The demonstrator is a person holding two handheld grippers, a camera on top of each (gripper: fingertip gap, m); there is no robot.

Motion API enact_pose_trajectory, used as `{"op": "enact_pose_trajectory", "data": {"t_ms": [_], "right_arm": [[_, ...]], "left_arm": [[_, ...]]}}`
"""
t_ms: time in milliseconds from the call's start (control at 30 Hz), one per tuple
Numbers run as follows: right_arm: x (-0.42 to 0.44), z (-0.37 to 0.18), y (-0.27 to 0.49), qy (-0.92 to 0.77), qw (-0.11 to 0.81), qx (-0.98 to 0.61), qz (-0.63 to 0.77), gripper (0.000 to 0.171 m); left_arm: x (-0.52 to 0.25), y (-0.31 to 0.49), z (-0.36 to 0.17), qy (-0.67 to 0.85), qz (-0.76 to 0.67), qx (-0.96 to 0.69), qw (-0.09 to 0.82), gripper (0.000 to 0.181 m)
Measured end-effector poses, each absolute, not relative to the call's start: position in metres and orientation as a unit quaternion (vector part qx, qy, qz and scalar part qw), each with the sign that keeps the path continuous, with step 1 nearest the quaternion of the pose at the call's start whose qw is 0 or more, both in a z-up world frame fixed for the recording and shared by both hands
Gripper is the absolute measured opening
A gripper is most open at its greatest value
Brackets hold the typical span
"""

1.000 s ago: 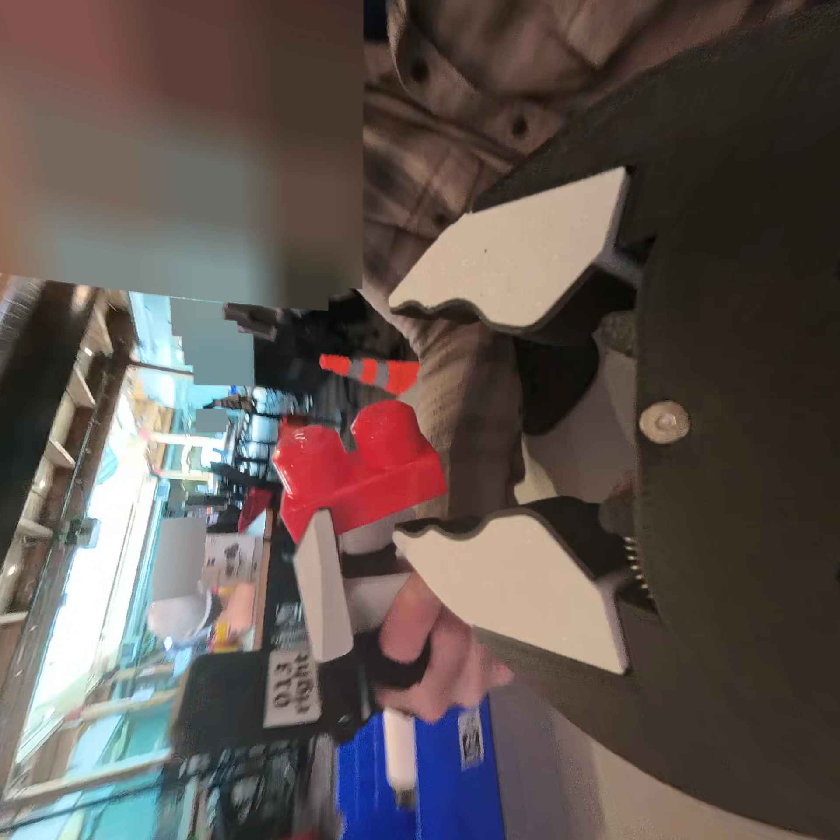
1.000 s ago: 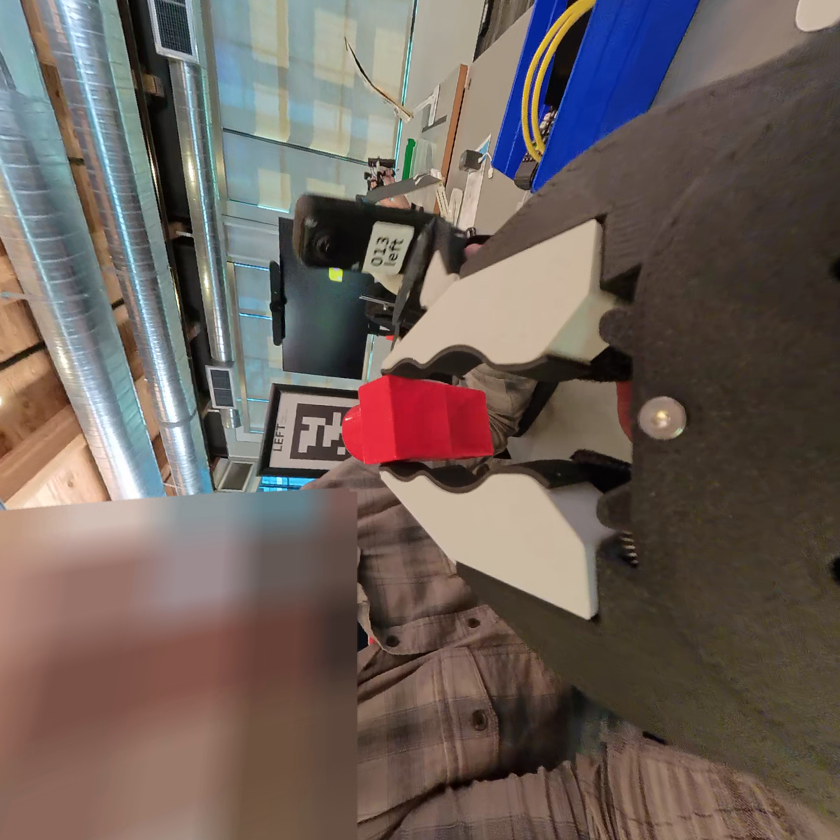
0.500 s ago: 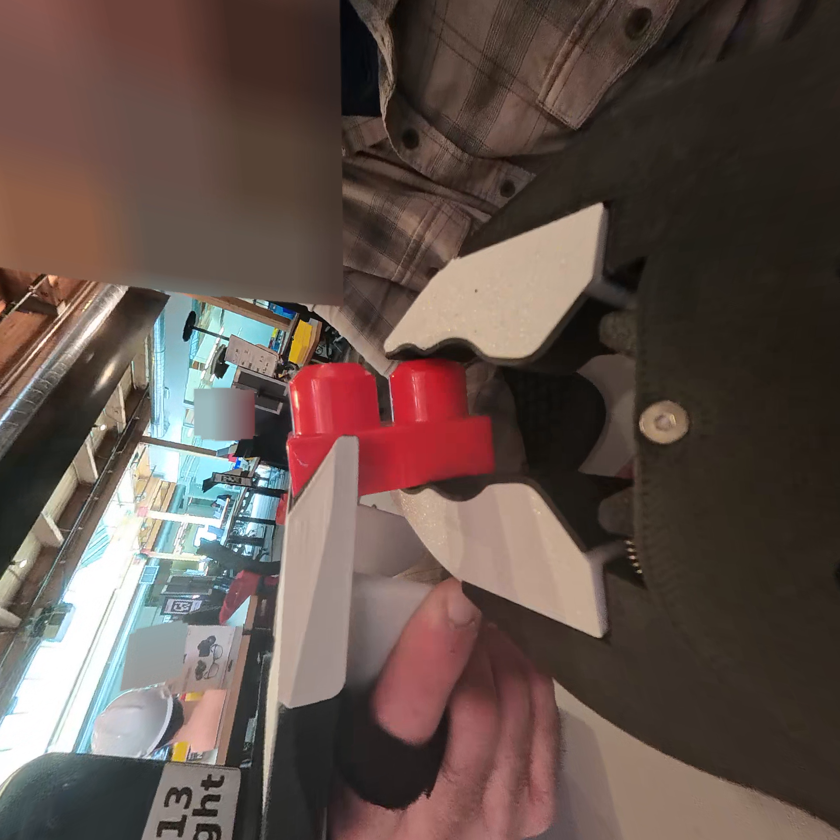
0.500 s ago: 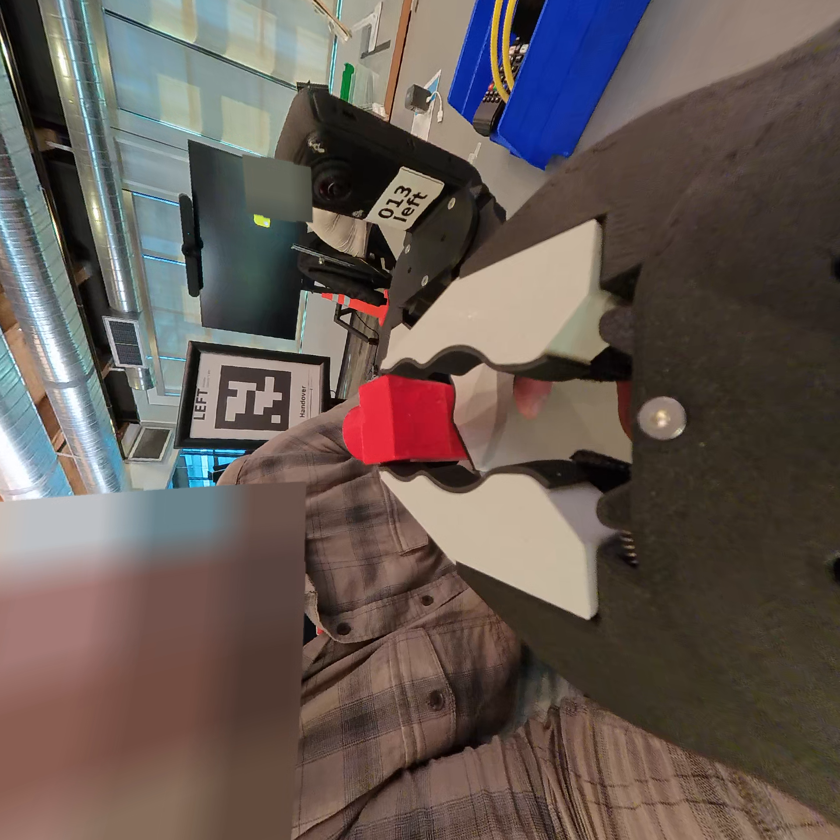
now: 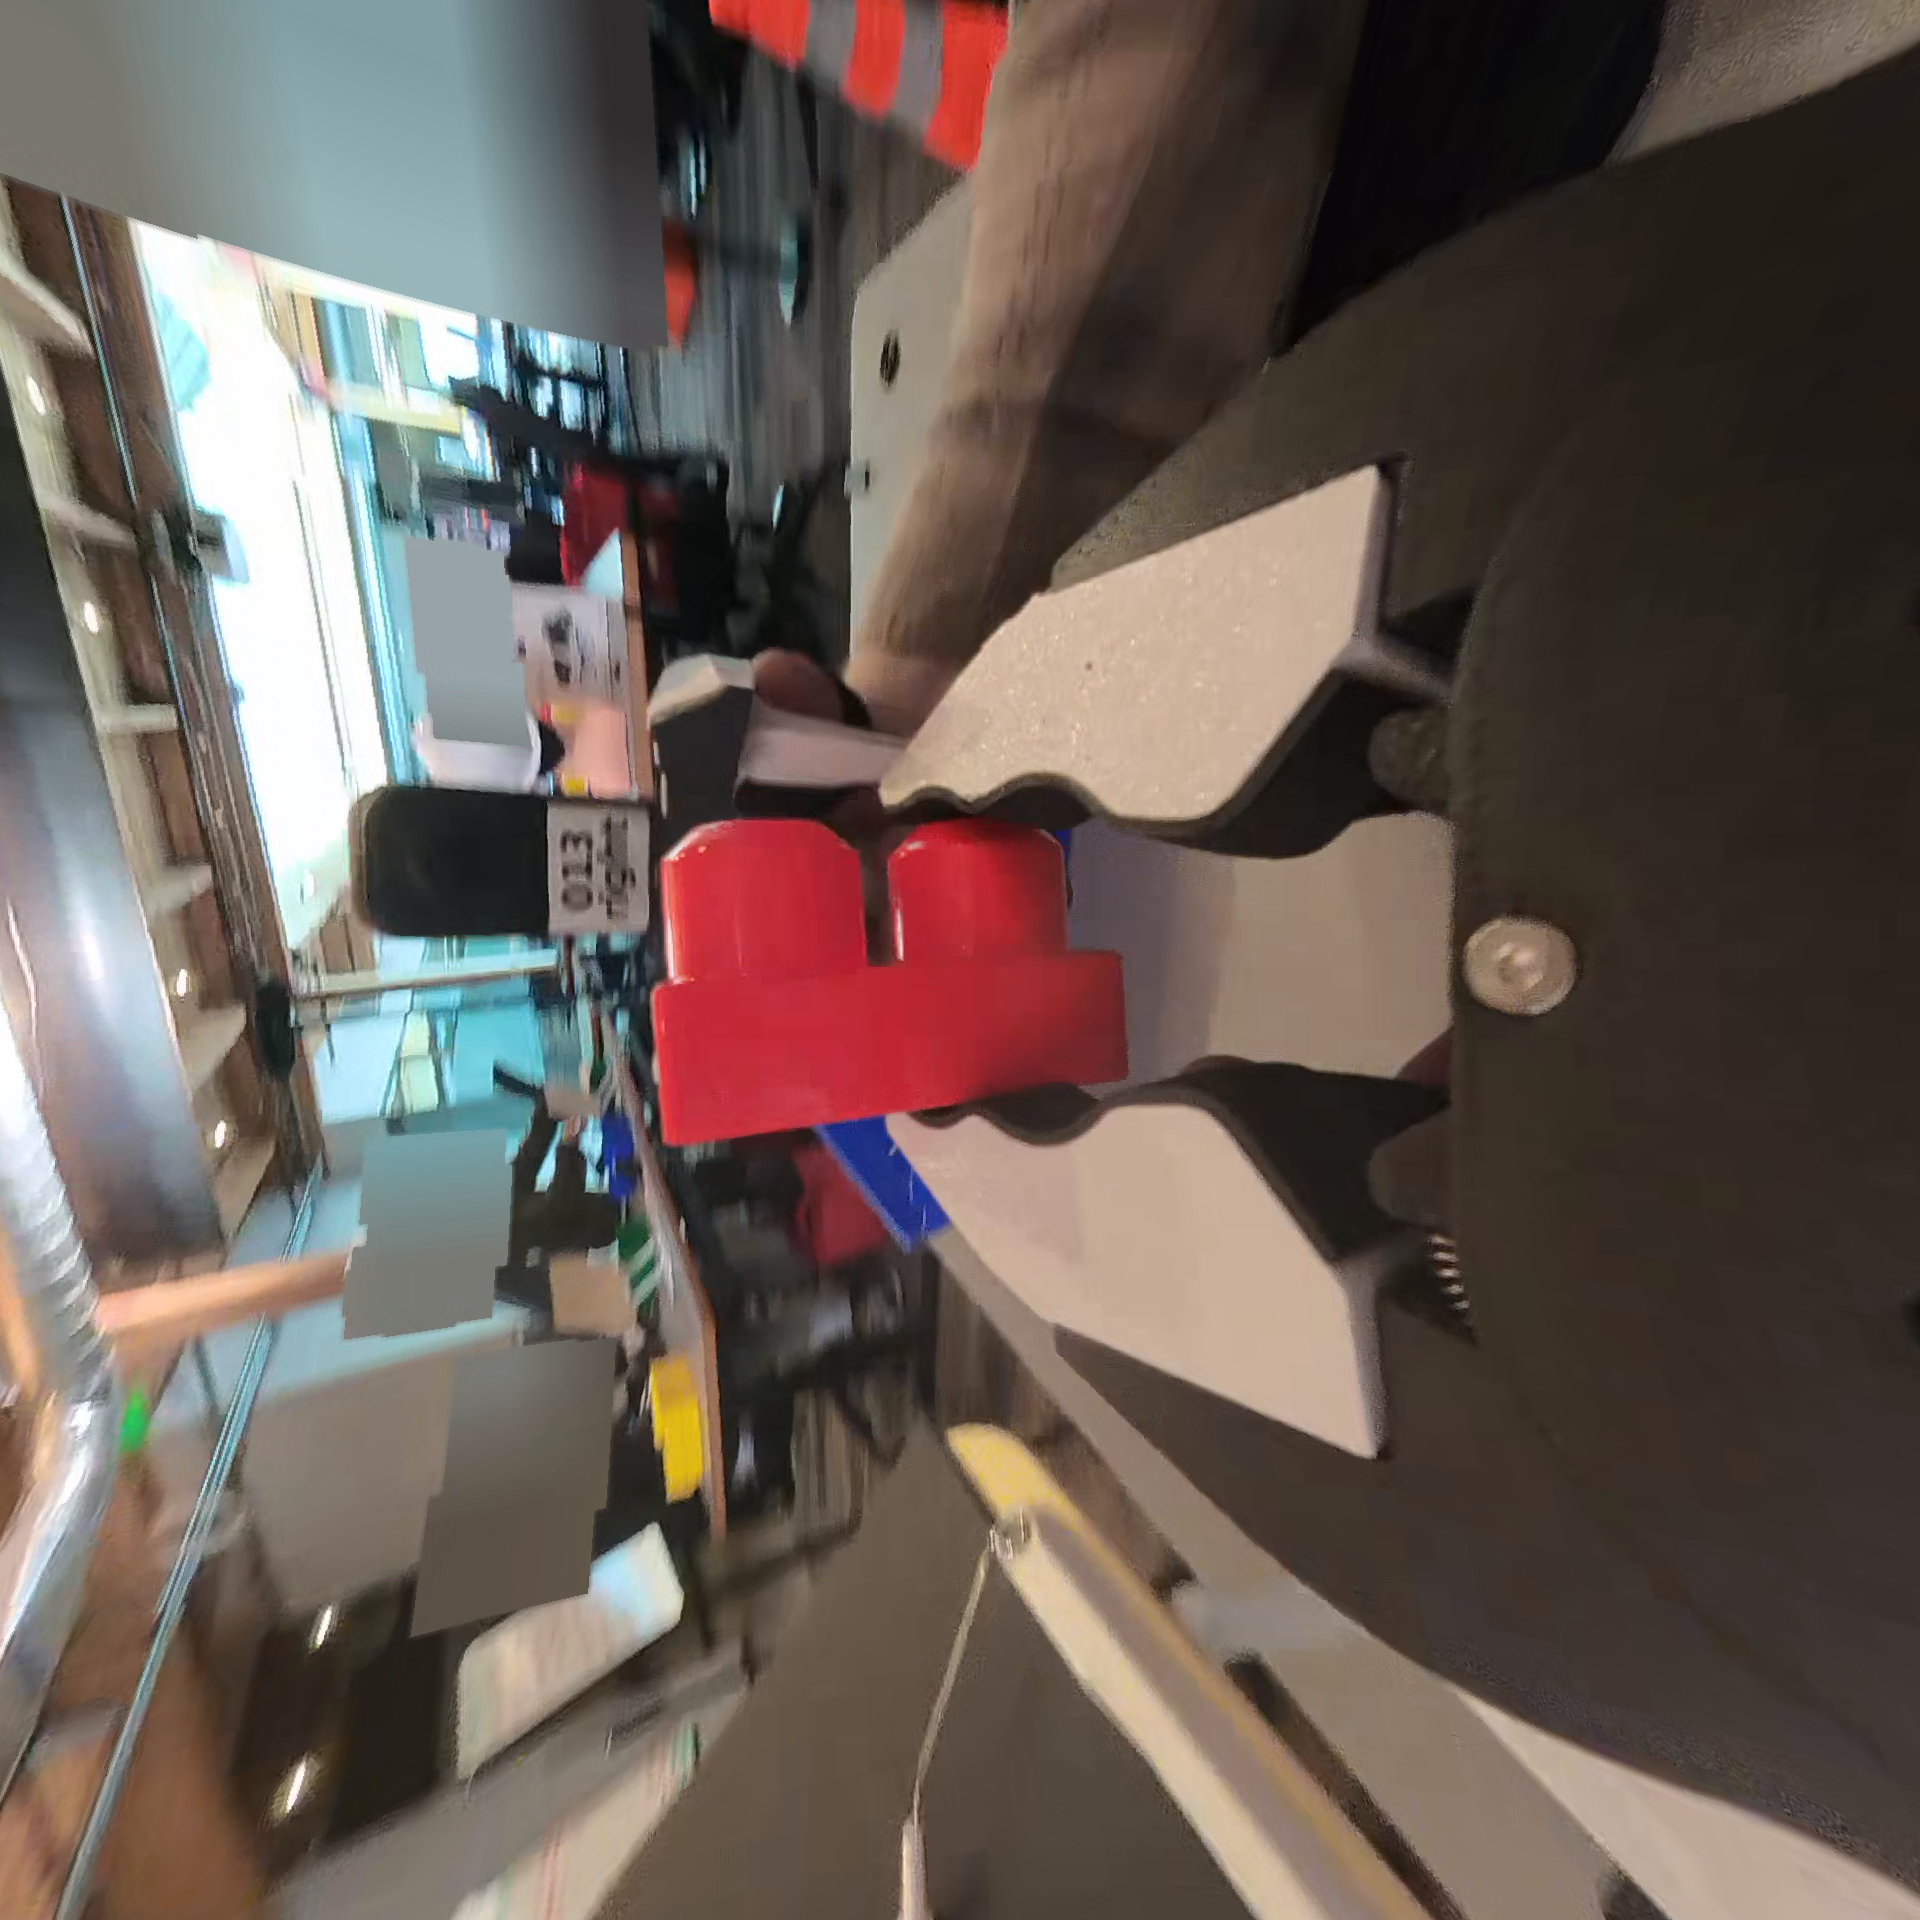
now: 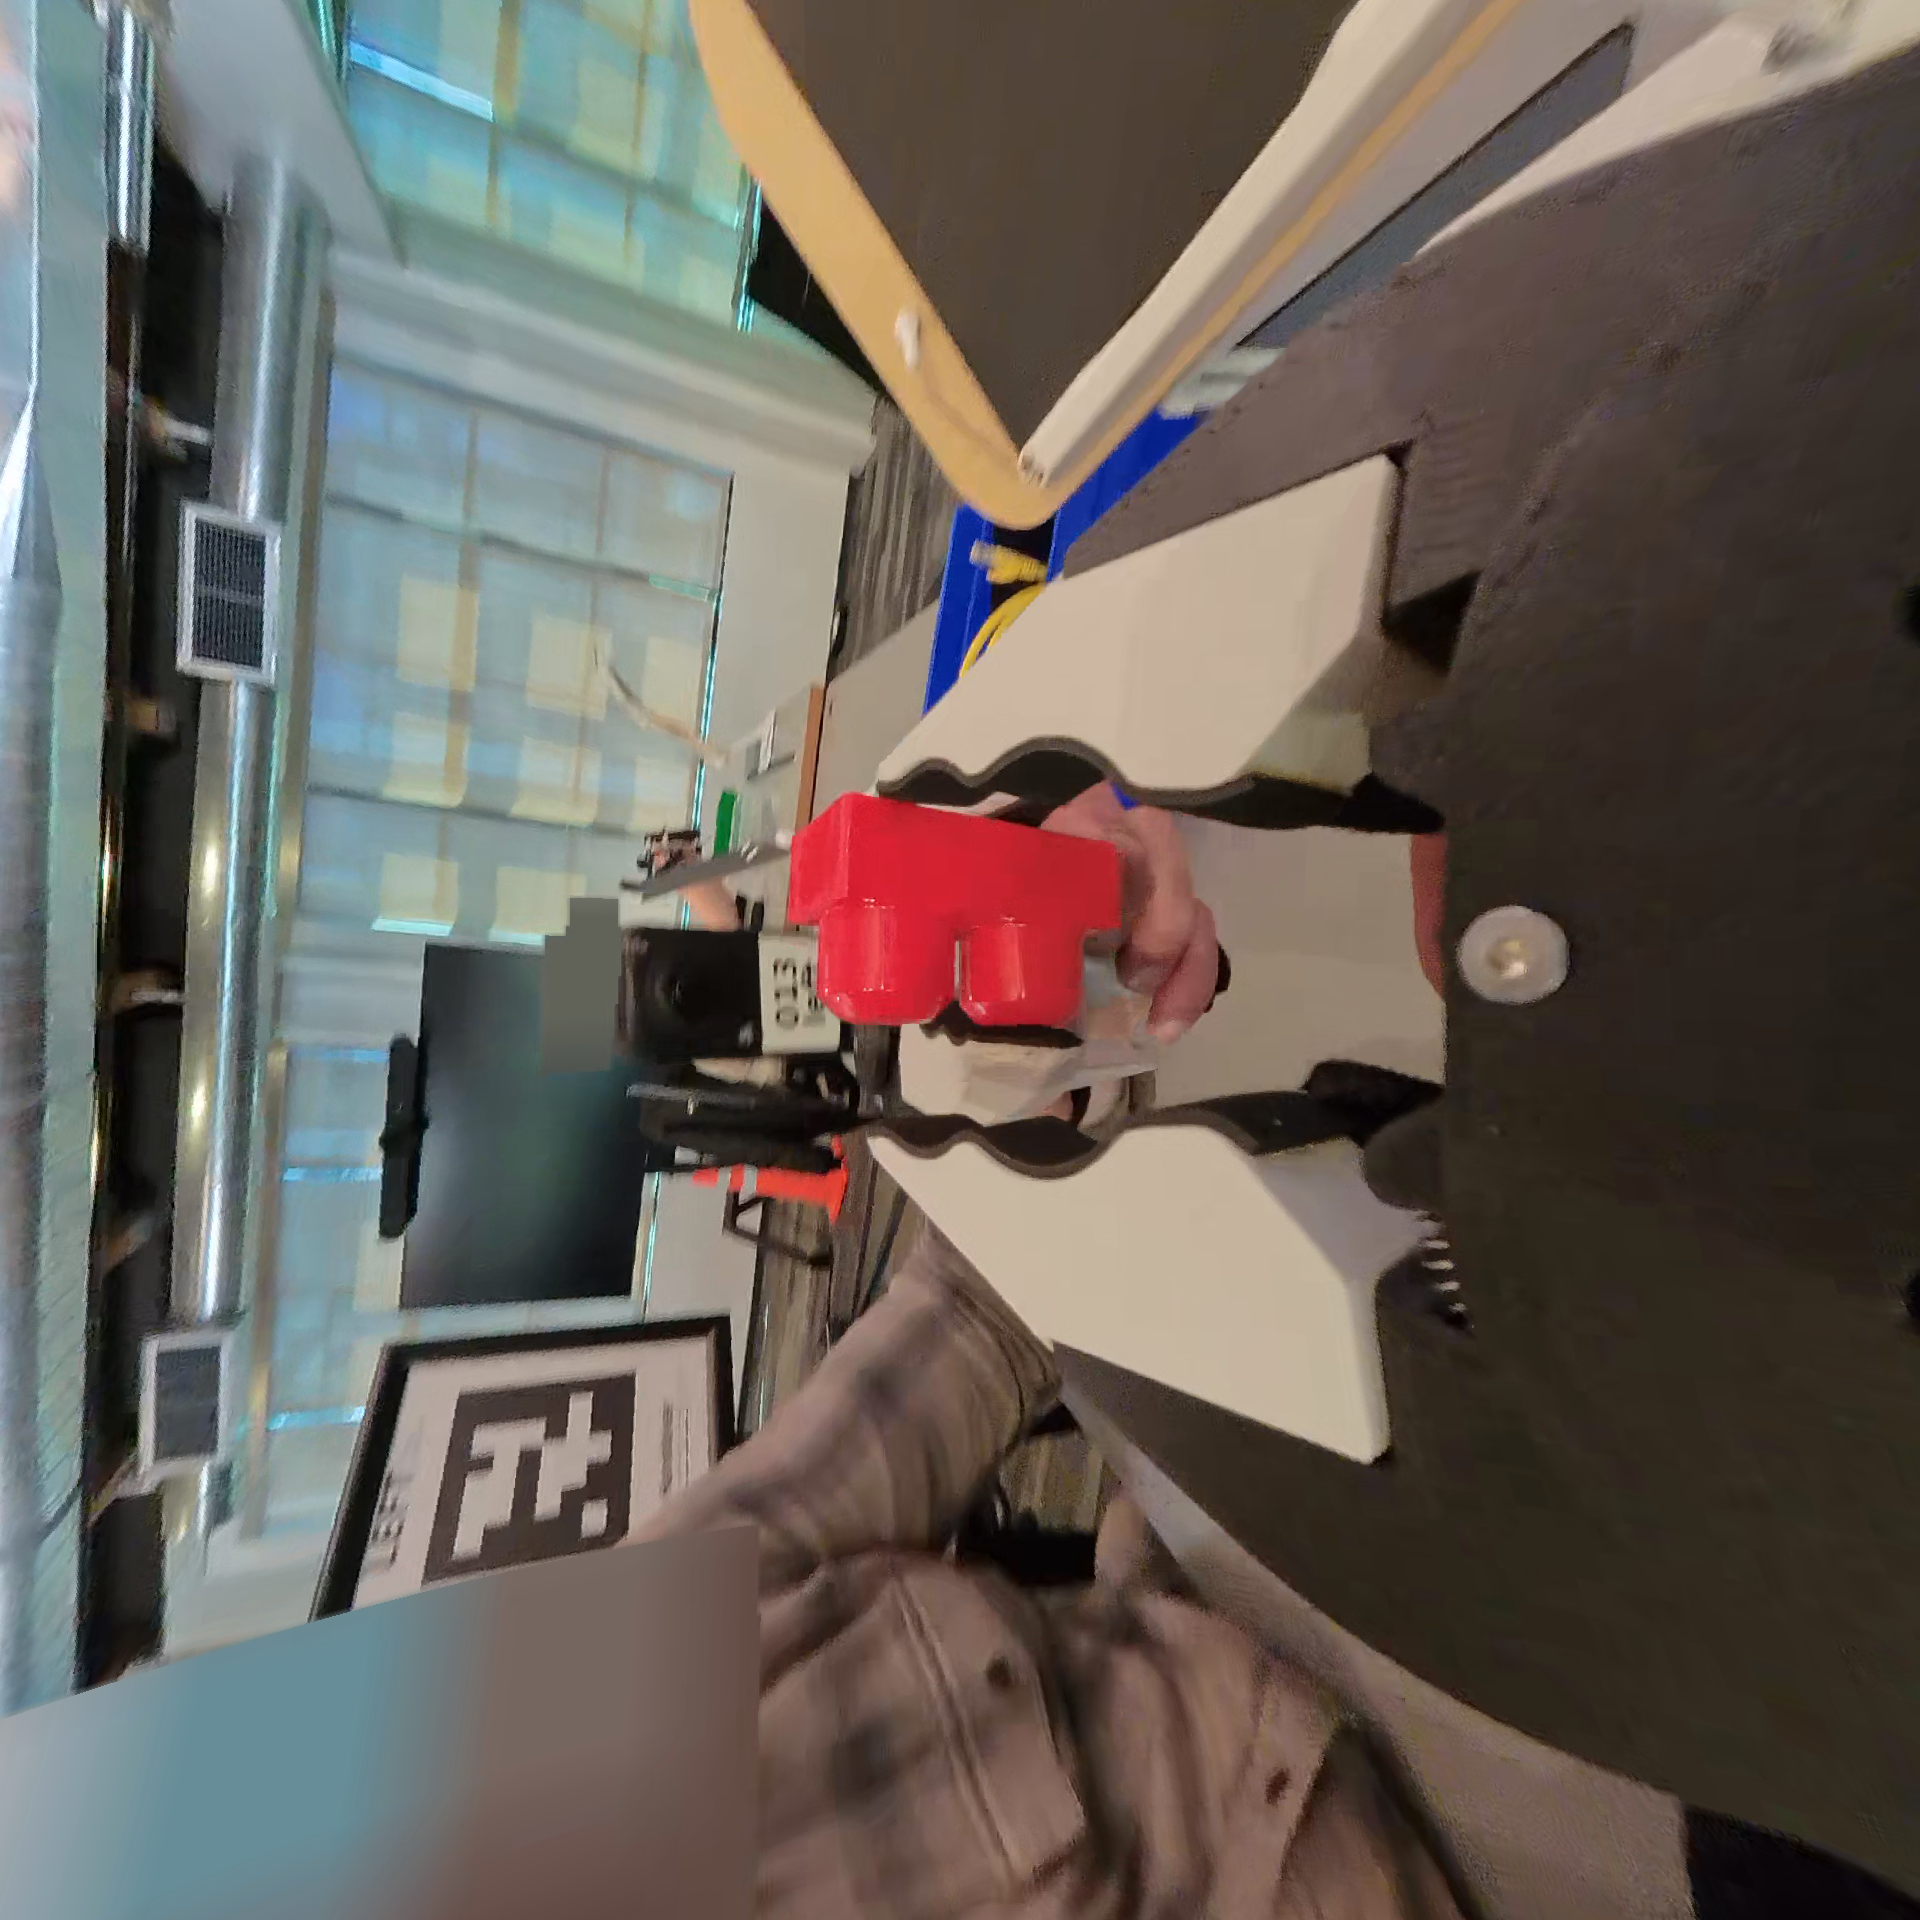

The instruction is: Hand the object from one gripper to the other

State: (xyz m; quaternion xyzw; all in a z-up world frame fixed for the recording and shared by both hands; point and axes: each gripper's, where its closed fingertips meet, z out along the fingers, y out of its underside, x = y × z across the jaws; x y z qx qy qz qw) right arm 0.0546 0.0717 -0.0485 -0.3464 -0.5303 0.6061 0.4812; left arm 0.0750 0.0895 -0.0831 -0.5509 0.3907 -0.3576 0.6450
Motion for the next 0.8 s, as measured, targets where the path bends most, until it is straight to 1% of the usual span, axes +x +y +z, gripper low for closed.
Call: {"op": "enact_pose_trajectory", "data": {"t_ms": [133, 200, 300, 367, 433, 533, 567, 600, 800], "right_arm": [[0.045, -0.051, 0.086, -0.522, 0.504, -0.379, 0.574, 0.049], [0.04, -0.056, 0.092, -0.526, 0.508, -0.402, 0.55, 0.053], [0.035, -0.057, 0.103, -0.515, 0.516, -0.433, 0.529, 0.052], [0.029, -0.057, 0.112, -0.506, 0.524, -0.457, 0.51, 0.047], [0.021, -0.06, 0.117, -0.503, 0.525, -0.478, 0.492, 0.045], [0.008, -0.066, 0.118, -0.503, 0.517, -0.495, 0.484, 0.04], [0.004, -0.067, 0.118, -0.505, 0.517, -0.499, 0.479, 0.037], [0.002, -0.067, 0.121, -0.499, 0.523, -0.504, 0.473, 0.031], [0.002, -0.066, 0.125, -0.491, 0.524, -0.51, 0.474, 0.026]], "left_arm": [[0.068, 0.104, -0.084, 0.364, -0.297, -0.567, 0.677, 0.047], [0.06, 0.116, -0.087, 0.344, -0.232, -0.585, 0.697, 0.047], [0.042, 0.133, -0.087, 0.315, -0.114, -0.593, 0.732, 0.047], [0.03, 0.14, -0.085, 0.299, -0.037, -0.589, 0.75, 0.047], [0.022, 0.146, -0.087, 0.29, 0.016, -0.593, 0.751, 0.047], [0.014, 0.15, -0.087, 0.28, 0.05, -0.594, 0.752, 0.047], [0.013, 0.15, -0.086, 0.279, 0.06, -0.591, 0.755, 0.047], [0.011, 0.15, -0.085, 0.279, 0.071, -0.586, 0.757, 0.047], [0.009, 0.151, -0.082, 0.292, 0.102, -0.572, 0.76, 0.047]]}}
